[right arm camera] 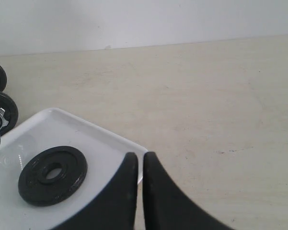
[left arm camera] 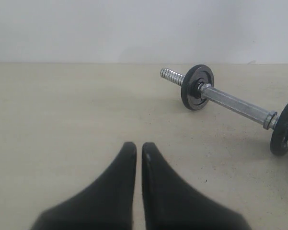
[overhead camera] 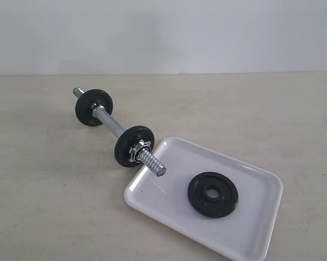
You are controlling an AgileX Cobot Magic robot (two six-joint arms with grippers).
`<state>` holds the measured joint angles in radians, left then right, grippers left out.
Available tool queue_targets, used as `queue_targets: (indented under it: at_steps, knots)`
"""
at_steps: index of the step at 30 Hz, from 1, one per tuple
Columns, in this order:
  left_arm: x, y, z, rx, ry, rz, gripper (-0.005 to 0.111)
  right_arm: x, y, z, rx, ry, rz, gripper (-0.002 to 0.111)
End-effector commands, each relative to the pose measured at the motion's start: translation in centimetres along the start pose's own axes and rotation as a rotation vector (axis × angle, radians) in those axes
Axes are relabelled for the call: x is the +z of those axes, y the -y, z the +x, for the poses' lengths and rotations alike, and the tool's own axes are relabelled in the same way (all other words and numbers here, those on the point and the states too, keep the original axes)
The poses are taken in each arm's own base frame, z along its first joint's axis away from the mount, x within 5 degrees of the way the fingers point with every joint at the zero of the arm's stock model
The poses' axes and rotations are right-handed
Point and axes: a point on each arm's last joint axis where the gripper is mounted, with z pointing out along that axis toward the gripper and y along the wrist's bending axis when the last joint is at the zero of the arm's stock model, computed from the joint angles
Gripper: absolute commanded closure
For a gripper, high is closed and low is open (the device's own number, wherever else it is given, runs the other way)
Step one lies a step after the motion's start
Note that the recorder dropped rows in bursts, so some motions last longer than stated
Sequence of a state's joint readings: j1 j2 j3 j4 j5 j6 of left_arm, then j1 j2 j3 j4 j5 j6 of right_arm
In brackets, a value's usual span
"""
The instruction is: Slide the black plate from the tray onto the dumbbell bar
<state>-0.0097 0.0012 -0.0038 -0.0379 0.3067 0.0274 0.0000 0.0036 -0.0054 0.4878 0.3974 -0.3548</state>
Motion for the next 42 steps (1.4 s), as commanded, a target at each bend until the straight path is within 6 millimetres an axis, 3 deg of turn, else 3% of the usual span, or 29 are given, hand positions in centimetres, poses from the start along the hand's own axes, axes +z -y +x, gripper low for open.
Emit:
queue_targets:
  at_steps: [1, 10, 15, 23, 26, 32, 42]
  knots:
    - [0.0, 0.0, 0.0, -0.008, 0.009, 0.002, 0.102, 0.0, 0.0, 0.1, 0.008, 0.003, 0.001, 0.106]
    - [0.0, 0.0, 0.0, -0.008, 0.015, 0.002, 0.102, 0.0, 0.0, 0.1, 0.008, 0.003, 0.001, 0.106]
    - [-0.1, 0.0, -1.3, -0.014, 0.151, 0.000, 0.102, 0.0, 0.0, 0.1, 0.008, 0.003, 0.001, 0.106]
    - [-1.2, -0.1, -4.5, -0.016, 0.533, -0.008, 0.102, 0.0, 0.0, 0.1, 0.008, 0.003, 0.001, 0.106]
    - [-2.1, -0.2, -5.8, -0.129, 0.699, 0.029, 0.102, 0.0, 0.0, 0.1, 0.008, 0.003, 0.001, 0.106]
    - [-5.2, -0.2, -8.1, -0.483, 1.107, 0.278, 0.102, 0.0, 0.0, 0.1, 0.008, 0.003, 0.001, 0.106]
    - [-8.6, 0.0, -9.0, -0.616, 1.435, 0.577, 0.102, 0.0, 0.0, 0.1, 0.008, 0.003, 0.001, 0.106]
